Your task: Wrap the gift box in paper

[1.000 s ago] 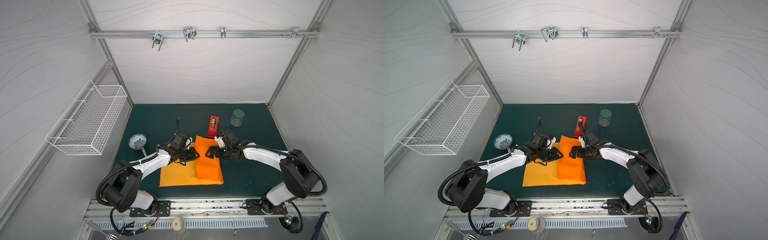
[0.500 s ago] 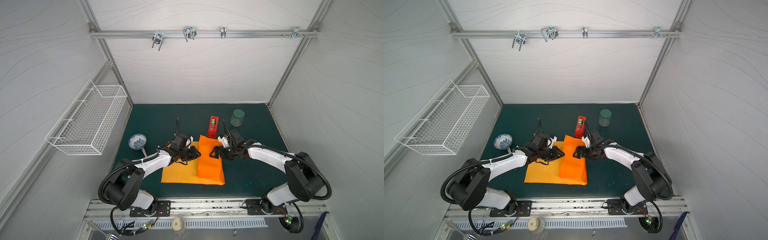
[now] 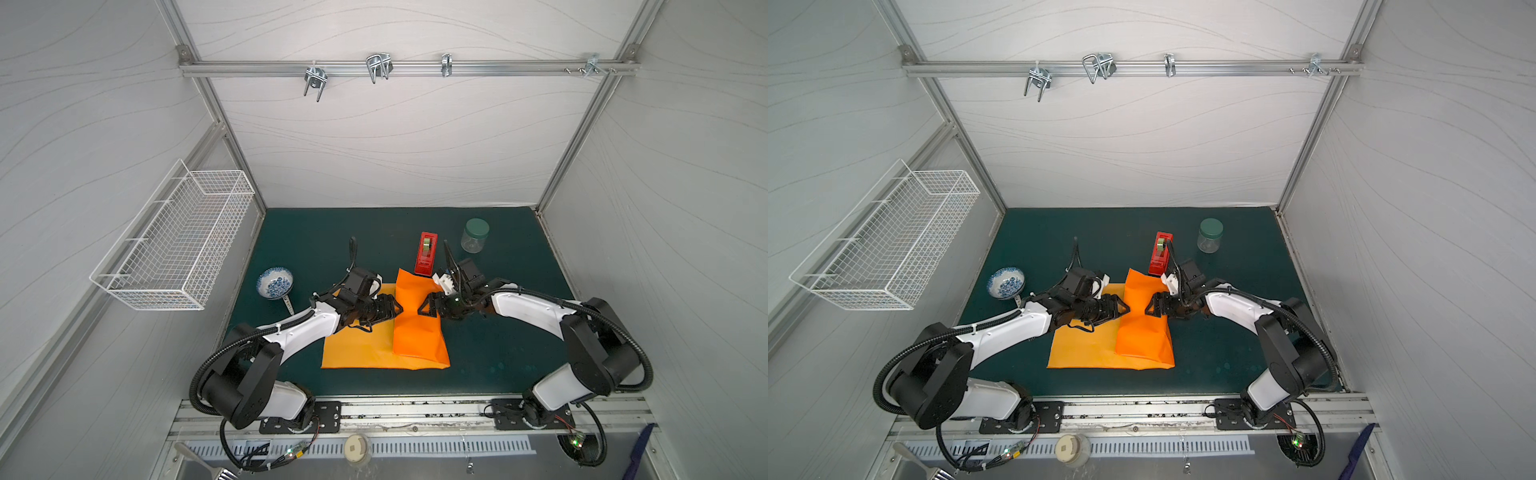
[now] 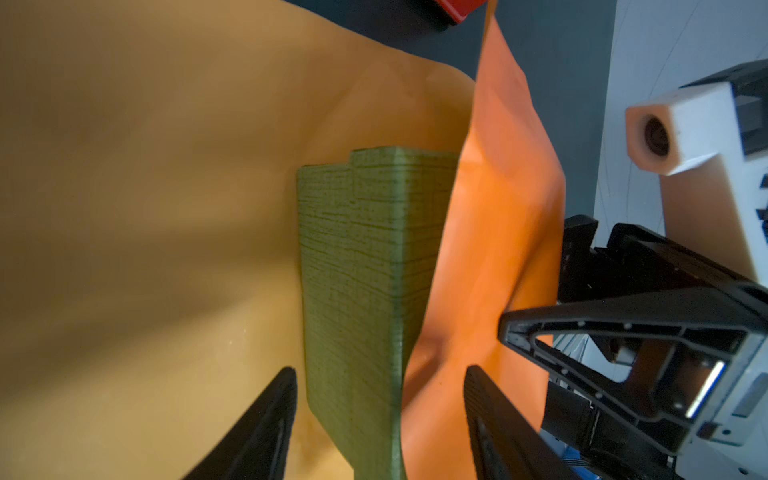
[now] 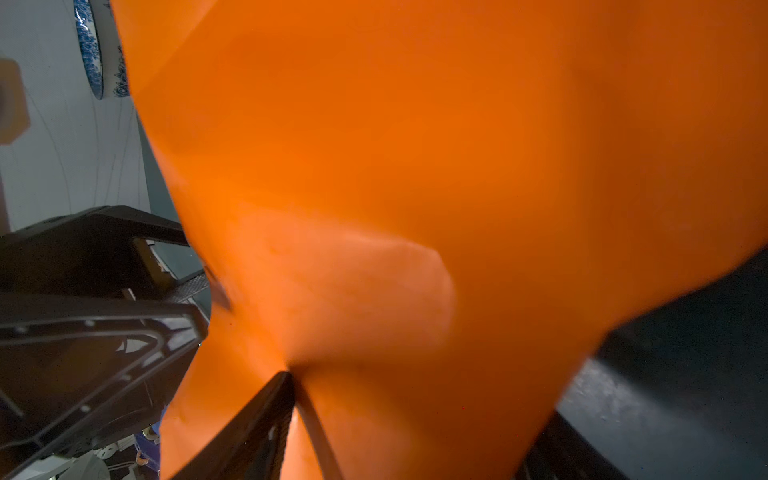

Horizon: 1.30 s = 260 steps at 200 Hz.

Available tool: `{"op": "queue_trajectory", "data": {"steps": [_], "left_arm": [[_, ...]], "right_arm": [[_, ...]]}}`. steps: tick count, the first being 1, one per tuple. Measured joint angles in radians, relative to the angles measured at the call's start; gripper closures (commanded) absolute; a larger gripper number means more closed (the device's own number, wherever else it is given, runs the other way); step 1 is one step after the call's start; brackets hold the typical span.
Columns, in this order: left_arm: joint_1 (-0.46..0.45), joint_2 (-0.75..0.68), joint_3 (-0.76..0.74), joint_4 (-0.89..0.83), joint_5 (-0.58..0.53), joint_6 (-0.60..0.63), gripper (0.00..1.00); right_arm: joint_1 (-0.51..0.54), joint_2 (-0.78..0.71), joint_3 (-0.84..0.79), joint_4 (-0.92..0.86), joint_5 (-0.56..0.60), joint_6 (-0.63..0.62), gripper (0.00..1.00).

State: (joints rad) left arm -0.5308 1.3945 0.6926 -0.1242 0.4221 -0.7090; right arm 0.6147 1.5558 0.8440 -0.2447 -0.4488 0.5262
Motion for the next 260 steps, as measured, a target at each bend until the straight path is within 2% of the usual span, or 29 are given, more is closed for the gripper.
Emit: {"op": "queue_trajectory", "data": {"steps": [42,81,121,169,211,223,260], "left_arm": [[0.000,-0.003,0.000,0.000,0.000,0.004,0.21],[0.000,-0.014,0.000,-0.002,-0.008,0.020,0.20],[0.000,-0.006,0.001,-0.011,-0.019,0.027,0.29],[0.002,0.002,-0.003,-0.025,-0.032,0.027,0.42],[0.016,-0.001,-0.026,0.021,-0.020,0.023,0.54],[0.020,-0.006,-0.034,0.036,-0.016,0.024,0.57],[0.038,-0.018,-0.065,0.075,0.008,0.016,0.64]], "right_arm": [[0.000,0.003,0.001,0.010,-0.013,0.000,0.29],[0.017,0.014,0.020,0.004,-0.005,-0.005,0.27],[0.057,0.033,0.055,-0.022,0.040,-0.032,0.19],[0.085,0.047,0.093,-0.059,0.090,-0.057,0.13],[0.086,0.043,0.108,-0.100,0.124,-0.083,0.09],[0.083,0.036,0.108,-0.112,0.132,-0.089,0.04],[0.055,0.006,0.107,-0.161,0.141,-0.109,0.03]]}}
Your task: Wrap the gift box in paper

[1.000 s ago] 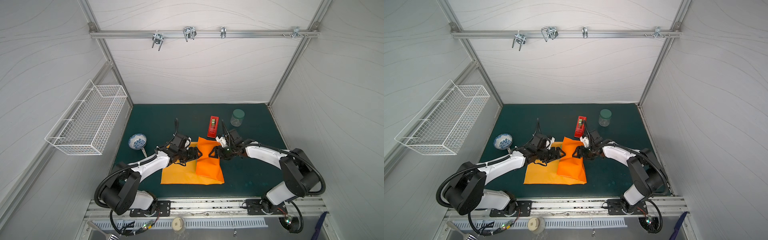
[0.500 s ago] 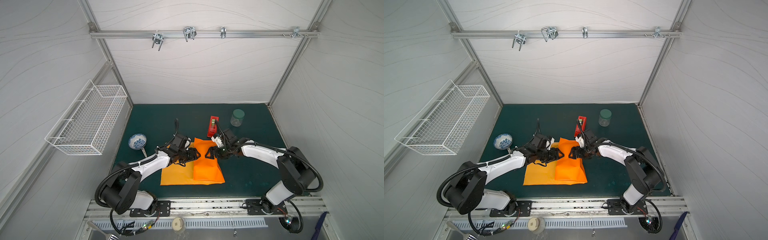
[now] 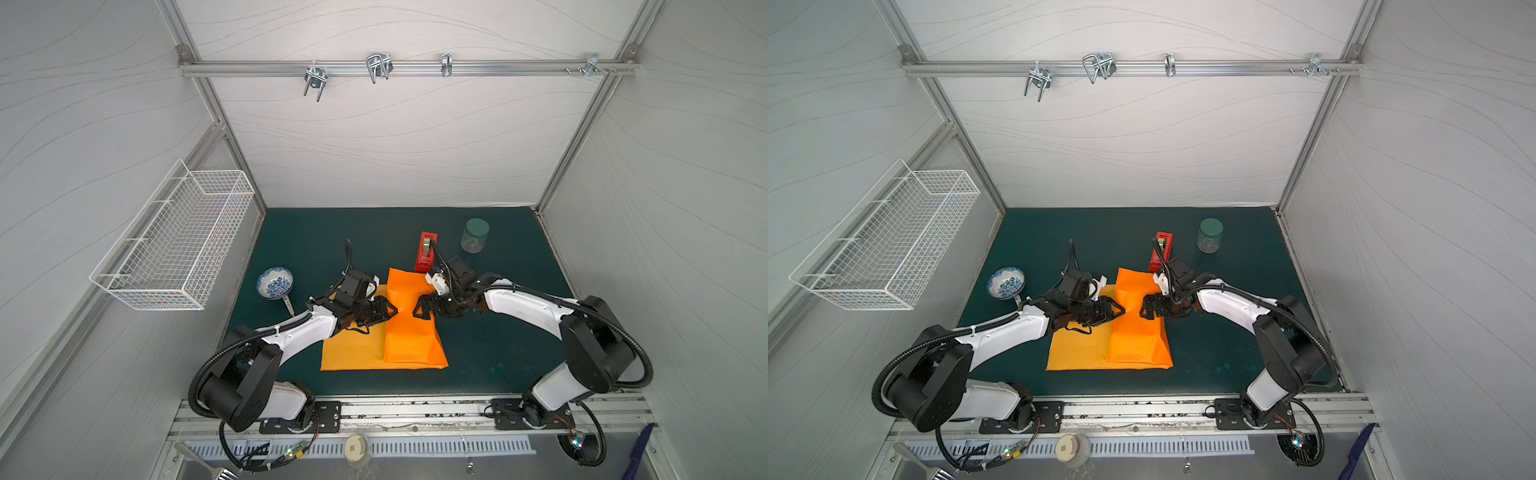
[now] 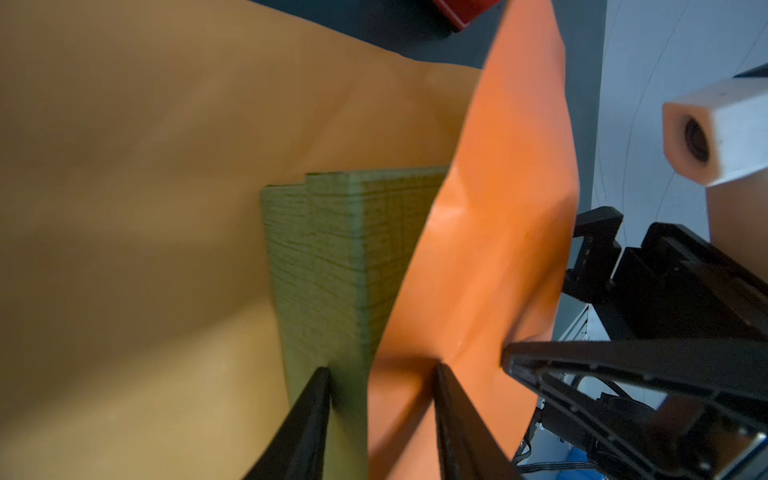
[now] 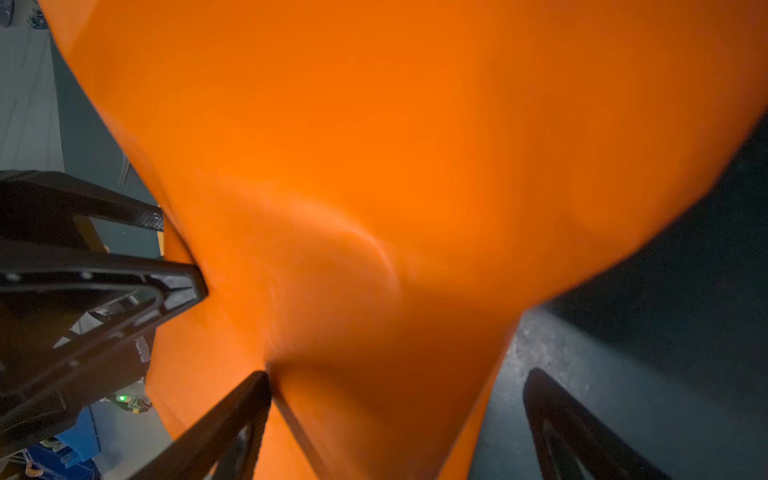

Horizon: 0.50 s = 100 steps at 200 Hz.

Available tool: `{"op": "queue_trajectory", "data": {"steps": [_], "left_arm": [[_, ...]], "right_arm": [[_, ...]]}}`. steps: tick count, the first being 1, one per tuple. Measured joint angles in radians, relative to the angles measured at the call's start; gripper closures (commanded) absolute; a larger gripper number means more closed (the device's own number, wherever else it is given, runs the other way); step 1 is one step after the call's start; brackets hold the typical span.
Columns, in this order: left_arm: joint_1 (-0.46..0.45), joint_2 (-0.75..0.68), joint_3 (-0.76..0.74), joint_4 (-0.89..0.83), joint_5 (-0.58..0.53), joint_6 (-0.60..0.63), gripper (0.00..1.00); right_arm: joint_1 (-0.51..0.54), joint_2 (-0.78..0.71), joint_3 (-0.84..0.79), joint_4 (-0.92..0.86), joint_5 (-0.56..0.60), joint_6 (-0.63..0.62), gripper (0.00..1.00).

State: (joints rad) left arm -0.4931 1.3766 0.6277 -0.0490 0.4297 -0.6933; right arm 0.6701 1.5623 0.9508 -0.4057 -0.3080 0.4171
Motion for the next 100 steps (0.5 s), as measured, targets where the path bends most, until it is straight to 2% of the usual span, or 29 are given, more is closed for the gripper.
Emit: {"op": "queue_trajectory", "data": {"steps": [55,100], "left_arm": [[0.021,-0.031,-0.037,0.045,0.011,-0.014,0.70],[0.025,-0.054,-0.069,0.076,0.007,-0.040,0.65]], "right_arm": [[-0.036,0.002,0.006,-0.007,-0.032,0.000,0.06],[-0.034,0.076,0.050,-0.001,-0.072,0.001,0.11]]}}
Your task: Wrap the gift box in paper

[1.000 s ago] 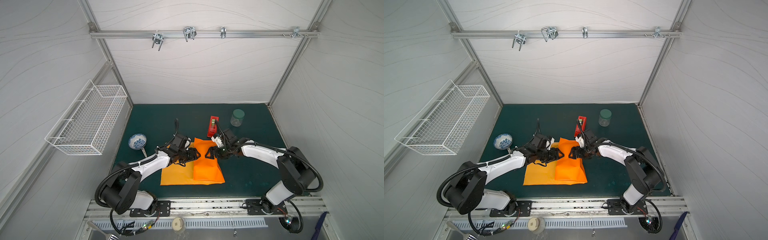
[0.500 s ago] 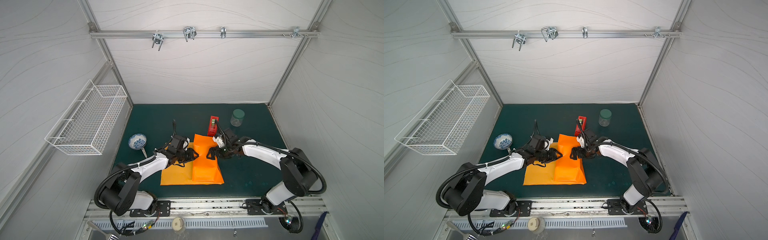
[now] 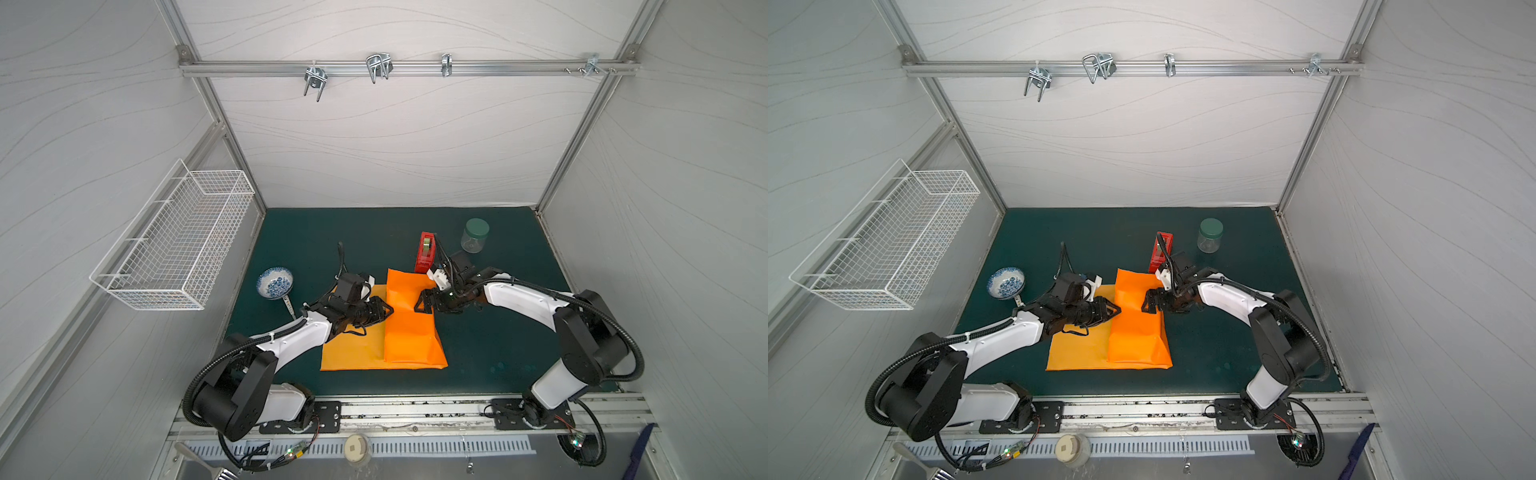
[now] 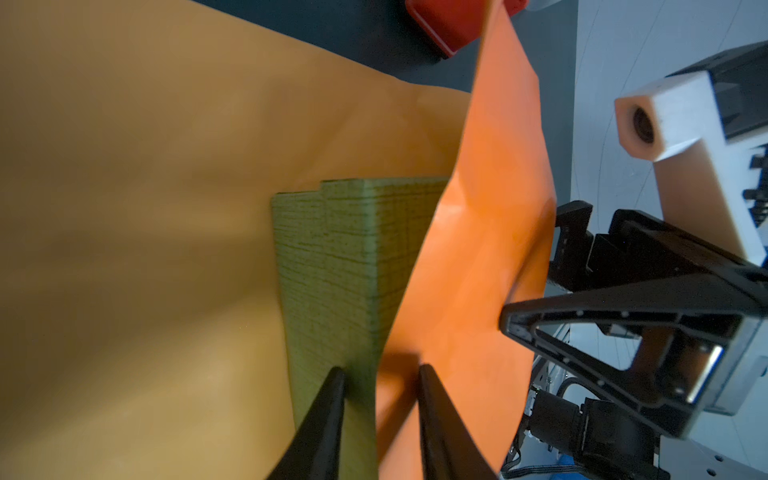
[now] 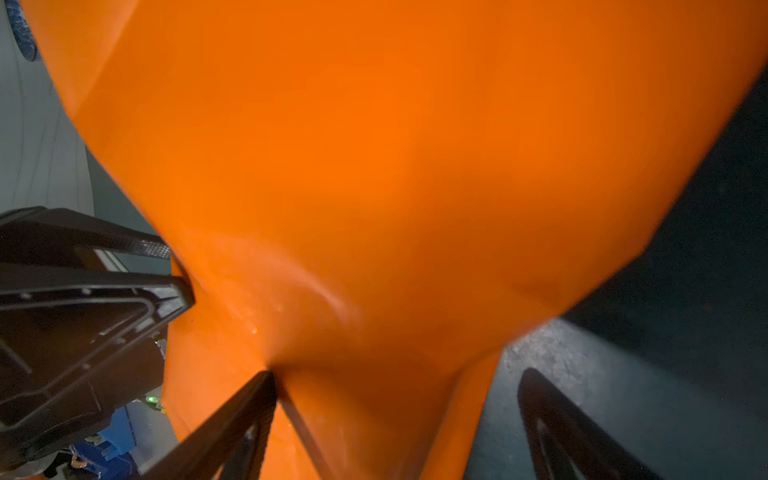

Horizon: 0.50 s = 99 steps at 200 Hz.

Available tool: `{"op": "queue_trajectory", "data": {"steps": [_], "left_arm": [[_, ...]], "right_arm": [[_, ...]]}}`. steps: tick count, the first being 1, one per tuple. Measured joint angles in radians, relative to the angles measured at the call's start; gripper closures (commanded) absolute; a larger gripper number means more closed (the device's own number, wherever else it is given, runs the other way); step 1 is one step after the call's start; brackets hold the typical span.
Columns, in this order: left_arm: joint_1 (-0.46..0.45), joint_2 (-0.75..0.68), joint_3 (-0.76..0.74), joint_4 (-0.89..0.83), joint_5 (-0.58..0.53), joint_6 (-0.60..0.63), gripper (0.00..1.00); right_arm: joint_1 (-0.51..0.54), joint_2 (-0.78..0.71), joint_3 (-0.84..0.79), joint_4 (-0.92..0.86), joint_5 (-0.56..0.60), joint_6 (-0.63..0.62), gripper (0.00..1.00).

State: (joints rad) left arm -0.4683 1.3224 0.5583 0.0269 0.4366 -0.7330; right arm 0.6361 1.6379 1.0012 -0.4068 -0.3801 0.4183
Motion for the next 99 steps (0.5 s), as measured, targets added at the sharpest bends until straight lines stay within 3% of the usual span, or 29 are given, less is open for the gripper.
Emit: {"op": "queue_trajectory", "data": {"steps": [56,99], "left_arm": [[0.005,-0.042,-0.029,-0.044,-0.020,-0.046,0.32],[0.009,-0.041,-0.019,-0.071,-0.013,-0.049,0.25]], "right_arm": [[0.030,0.041,0.040,0.000,-0.002,-0.004,0.08],[0.049,0.048,0.047,0.001,0.014,-0.008,0.07]]}}
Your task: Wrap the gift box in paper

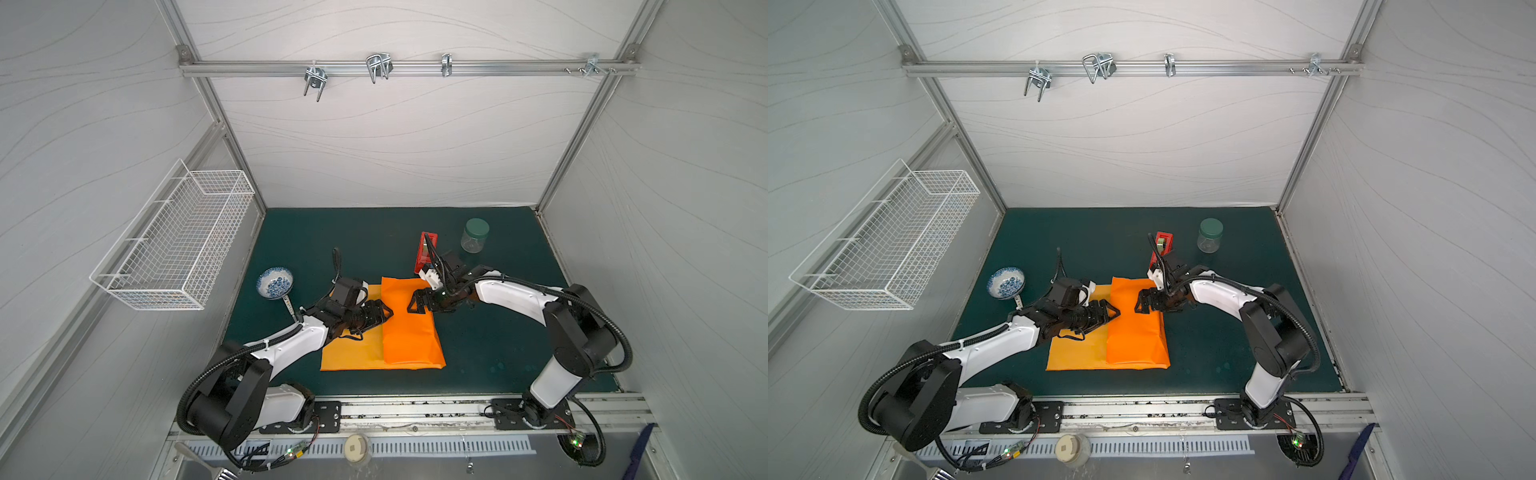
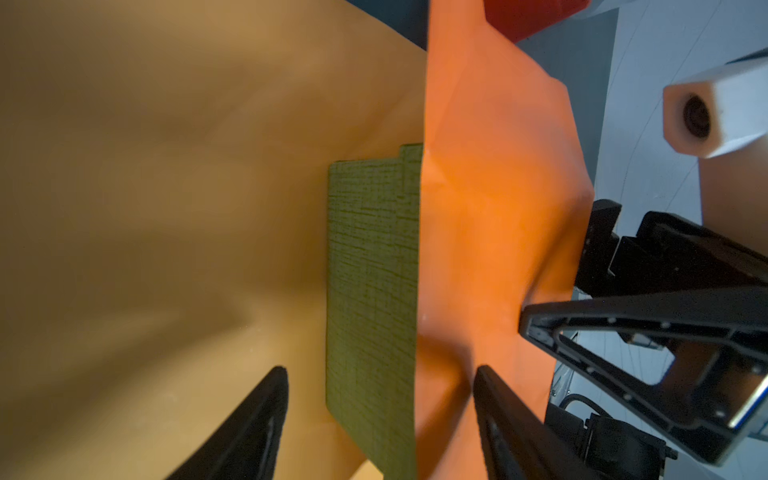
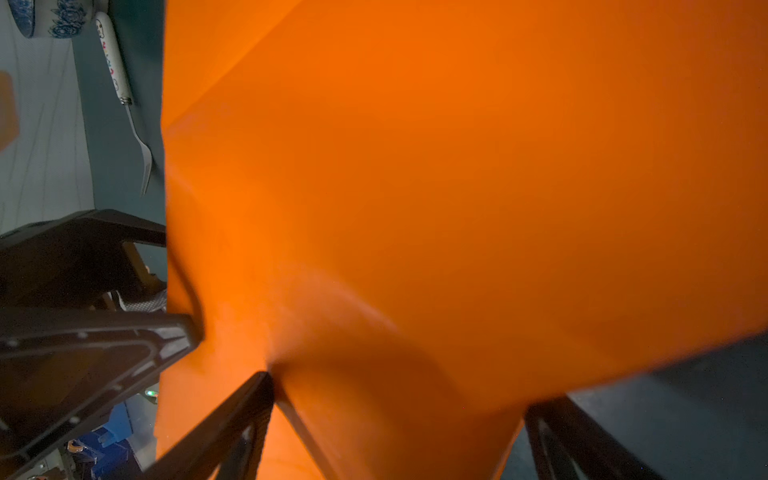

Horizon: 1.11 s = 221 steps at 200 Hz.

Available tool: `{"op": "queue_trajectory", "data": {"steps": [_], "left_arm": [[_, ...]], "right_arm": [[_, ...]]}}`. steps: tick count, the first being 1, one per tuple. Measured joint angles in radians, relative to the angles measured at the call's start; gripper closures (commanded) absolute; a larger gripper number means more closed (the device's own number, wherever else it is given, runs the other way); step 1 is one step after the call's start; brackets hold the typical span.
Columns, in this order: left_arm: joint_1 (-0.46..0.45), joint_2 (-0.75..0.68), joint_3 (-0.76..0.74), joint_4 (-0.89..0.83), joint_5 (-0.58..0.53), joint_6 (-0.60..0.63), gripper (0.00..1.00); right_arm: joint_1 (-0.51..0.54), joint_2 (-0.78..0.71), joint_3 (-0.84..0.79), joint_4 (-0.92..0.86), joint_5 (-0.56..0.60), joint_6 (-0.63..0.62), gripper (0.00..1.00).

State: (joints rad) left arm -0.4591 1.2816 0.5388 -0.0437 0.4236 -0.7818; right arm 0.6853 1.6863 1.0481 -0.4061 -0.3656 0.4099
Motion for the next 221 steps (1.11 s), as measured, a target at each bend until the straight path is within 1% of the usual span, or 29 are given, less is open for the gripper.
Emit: {"op": "queue_trajectory", "data": {"steps": [32,50,68,107,129,172,201,221], "left_arm": [[0.000,0.036,0.040,0.000,0.031,0.001,0.25],[0.000,0.058,0.058,0.002,0.051,0.002,0.28],[0.000,0.067,0.064,0.000,0.060,0.007,0.34],[0.000,0.092,0.065,0.003,0.062,0.028,0.54],[0.000,0.097,0.069,0.013,0.065,0.042,0.62],[0.000,0.119,0.075,0.045,0.076,0.049,0.69],[0.000,0.131,0.076,0.067,0.082,0.051,0.72],[0.000,0.138,0.074,0.083,0.086,0.048,0.74]], "right_arm": [[0.012,0.003,0.000,0.006,0.013,0.001,0.06],[0.015,0.004,0.000,0.009,0.018,0.007,0.05],[0.016,0.004,0.000,0.009,0.021,0.013,0.05],[0.018,0.004,0.001,0.008,0.025,0.030,0.03],[0.019,0.004,0.002,0.008,0.032,0.035,0.02],[0.003,-0.023,-0.016,0.002,0.034,0.035,0.01],[-0.037,-0.071,-0.071,-0.001,0.005,0.035,0.02],[-0.055,-0.076,-0.081,0.001,-0.015,0.035,0.03]]}}
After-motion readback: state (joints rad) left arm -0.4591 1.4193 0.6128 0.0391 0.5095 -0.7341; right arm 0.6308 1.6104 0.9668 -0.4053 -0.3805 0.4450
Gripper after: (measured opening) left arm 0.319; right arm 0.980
